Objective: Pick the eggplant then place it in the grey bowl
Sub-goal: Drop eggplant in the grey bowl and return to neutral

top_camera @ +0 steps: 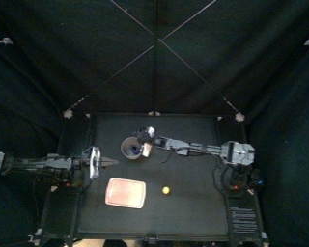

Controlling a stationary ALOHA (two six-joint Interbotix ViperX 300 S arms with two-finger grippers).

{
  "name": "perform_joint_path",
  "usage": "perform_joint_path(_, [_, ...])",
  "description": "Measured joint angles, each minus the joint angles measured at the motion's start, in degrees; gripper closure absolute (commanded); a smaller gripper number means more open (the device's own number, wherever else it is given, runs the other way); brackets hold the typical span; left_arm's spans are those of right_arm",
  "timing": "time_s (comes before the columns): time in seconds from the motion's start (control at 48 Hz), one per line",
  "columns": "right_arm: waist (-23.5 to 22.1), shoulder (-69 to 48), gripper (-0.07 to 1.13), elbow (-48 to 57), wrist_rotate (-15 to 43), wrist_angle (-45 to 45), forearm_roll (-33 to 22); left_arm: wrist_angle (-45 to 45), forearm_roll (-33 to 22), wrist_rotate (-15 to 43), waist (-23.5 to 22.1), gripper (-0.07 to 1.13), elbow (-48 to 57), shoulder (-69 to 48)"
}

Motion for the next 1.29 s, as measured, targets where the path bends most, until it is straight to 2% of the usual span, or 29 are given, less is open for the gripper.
perform_joint_path(0.292, [-0.4, -18.5, 0.01, 14.2, 0.2, -2.6, 1.6, 0.0, 0.1, 0.0, 0.0, 1.08, 0.0, -0.6])
perform_joint_path(0.438, [0.0, -29.4, 0.01, 24.3, 0.3, -4.6, 4.5, 0.0, 0.1, 0.0, 0.1, 1.08, 0.0, -1.2])
perform_joint_path(0.667, [1.9, -50.4, 0.01, 41.1, 0.2, -8.2, 8.4, 0.0, 0.3, 0.0, 0.2, 1.08, 0.0, -1.6])
perform_joint_path(0.917, [4.5, -72.0, 0.01, 54.1, 0.1, -6.2, 12.0, 0.0, 0.3, 0.0, 0.8, 1.08, 0.1, -1.6])
perform_joint_path(1.083, [5.3, -77.6, 0.01, 55.9, 0.2, -1.9, 12.4, 0.0, 0.2, 0.0, 1.2, 1.08, 0.0, -1.7])
perform_joint_path(1.292, [5.8, -77.3, 0.01, 55.7, 0.1, -0.1, 12.6, 0.4, 0.3, 0.0, 1.3, 1.08, 0.3, -1.7])
